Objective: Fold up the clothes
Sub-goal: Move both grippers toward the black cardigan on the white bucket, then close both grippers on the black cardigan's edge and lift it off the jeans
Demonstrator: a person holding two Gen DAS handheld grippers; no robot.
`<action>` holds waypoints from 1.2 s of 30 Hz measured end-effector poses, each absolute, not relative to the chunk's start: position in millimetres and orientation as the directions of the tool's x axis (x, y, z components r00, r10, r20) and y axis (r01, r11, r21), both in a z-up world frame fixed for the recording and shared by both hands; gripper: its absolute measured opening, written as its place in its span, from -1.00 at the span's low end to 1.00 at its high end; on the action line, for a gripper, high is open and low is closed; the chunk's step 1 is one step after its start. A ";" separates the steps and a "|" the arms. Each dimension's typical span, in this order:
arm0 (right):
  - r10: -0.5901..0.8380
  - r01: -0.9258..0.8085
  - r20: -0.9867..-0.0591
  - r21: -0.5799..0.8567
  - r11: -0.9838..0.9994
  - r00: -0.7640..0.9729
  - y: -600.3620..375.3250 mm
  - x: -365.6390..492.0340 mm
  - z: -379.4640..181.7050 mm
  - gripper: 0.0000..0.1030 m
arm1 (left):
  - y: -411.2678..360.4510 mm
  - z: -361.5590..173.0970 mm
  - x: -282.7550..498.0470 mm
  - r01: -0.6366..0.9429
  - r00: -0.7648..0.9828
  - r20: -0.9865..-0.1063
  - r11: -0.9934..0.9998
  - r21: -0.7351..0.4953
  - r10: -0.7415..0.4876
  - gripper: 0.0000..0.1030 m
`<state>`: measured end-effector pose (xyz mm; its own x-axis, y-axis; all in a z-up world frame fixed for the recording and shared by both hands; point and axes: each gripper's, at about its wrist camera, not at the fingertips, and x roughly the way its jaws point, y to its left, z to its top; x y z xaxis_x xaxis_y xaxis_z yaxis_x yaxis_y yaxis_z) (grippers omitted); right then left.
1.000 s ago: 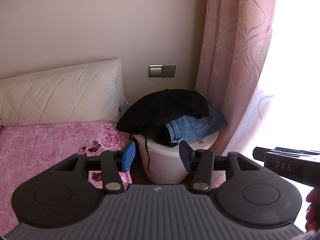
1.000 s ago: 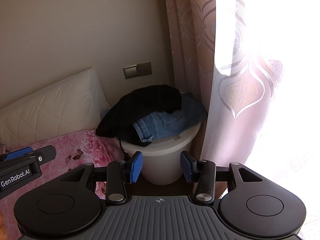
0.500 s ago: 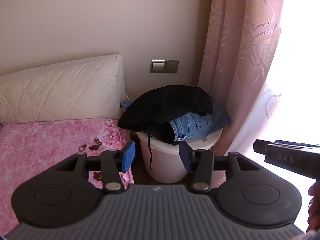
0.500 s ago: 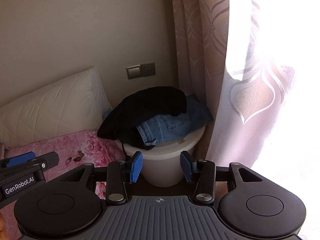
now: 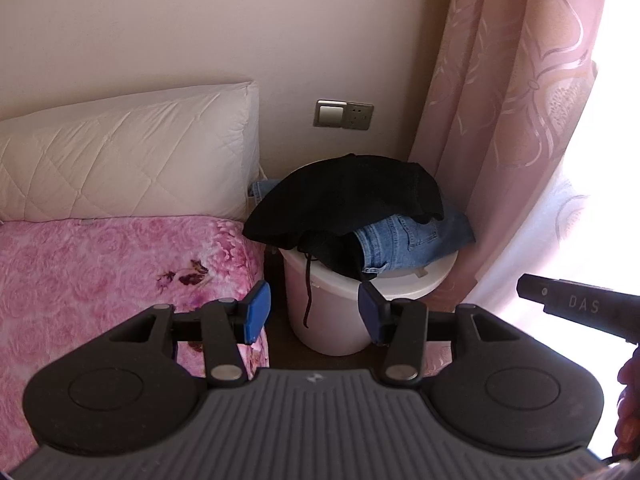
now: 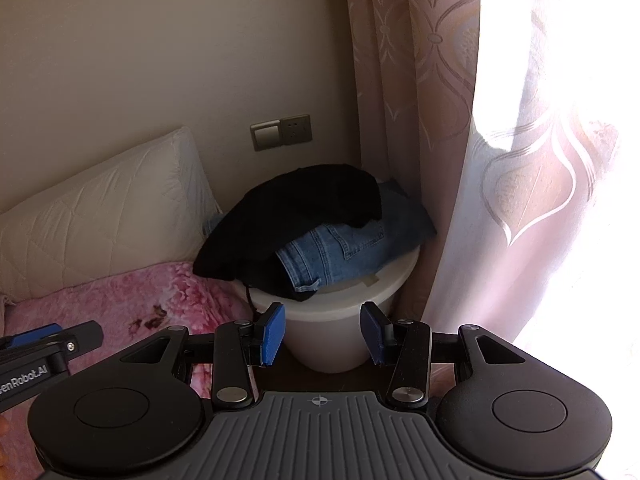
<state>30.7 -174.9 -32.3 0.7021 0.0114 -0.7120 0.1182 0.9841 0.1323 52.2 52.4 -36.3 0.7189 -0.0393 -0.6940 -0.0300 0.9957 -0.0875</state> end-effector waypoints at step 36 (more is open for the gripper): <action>0.064 0.028 -0.723 0.114 0.993 0.688 -153.6 96.1 -60.1 -0.11 | 81.0 -49.1 100.5 -0.075 0.695 -0.719 0.993 -0.094 -0.015 -0.16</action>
